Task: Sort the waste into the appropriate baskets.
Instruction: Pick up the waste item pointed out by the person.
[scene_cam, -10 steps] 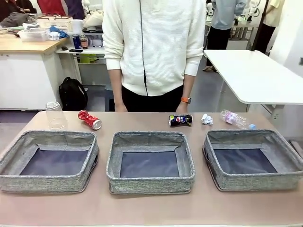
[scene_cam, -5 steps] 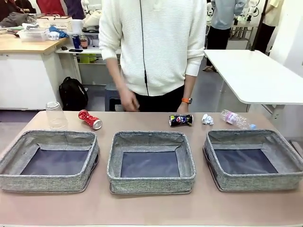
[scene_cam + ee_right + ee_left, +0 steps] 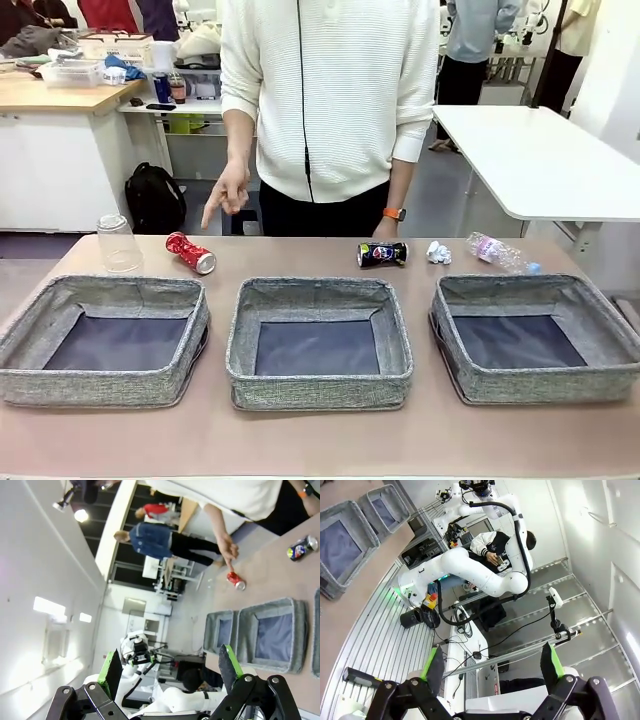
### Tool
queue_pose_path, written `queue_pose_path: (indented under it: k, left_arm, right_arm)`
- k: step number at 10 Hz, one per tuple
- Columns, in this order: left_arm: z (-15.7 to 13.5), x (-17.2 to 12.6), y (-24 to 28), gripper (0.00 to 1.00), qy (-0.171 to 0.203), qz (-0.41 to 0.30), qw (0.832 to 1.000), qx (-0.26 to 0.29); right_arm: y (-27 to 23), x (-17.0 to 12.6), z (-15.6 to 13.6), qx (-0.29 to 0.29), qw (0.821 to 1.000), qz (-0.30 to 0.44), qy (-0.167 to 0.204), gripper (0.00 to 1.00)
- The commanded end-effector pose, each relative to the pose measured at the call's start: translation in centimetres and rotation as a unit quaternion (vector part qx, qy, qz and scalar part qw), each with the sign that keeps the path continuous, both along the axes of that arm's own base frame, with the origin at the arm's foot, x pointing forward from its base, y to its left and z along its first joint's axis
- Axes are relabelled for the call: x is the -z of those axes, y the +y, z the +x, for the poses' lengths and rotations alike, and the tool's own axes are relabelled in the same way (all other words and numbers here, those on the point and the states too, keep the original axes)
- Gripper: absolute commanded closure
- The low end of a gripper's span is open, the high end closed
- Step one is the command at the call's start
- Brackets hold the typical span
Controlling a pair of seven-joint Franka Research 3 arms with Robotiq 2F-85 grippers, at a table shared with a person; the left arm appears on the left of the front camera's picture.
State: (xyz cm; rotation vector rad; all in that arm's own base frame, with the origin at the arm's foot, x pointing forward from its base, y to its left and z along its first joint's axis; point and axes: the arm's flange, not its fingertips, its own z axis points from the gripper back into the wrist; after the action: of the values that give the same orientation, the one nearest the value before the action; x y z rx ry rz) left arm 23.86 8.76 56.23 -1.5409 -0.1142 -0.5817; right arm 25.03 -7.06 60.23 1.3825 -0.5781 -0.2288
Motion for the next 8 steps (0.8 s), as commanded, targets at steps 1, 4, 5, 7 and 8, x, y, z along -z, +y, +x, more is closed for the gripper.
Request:
queue_pose_path:
  k: [1,4,5,7,8]
  left_arm:
    - [0.30,-0.01,0.12,0.00,-0.010,-0.008,1.000,-0.002]
    - [0.30,-0.01,0.12,0.00,-0.010,-0.008,1.000,-0.002]
    - [0.30,-0.01,0.12,0.00,-0.010,-0.008,1.000,-0.002]
    - [0.30,-0.01,0.12,0.00,-0.010,-0.008,1.000,-0.002]
    - [0.00,0.00,0.01,0.00,0.000,0.000,1.000,0.000]
  right_arm:
    - [0.01,-0.34,0.53,-0.003,1.000,0.003,-0.019,0.00]
    - [0.01,-0.34,0.53,-0.003,1.000,0.003,-0.019,0.00]
    - [0.01,-0.34,0.53,-0.003,1.000,0.003,-0.019,0.00]
    - [0.01,-0.34,0.53,-0.003,1.000,0.003,-0.019,0.00]
    - [0.01,-0.34,0.53,-0.003,1.000,0.003,-0.019,0.00]
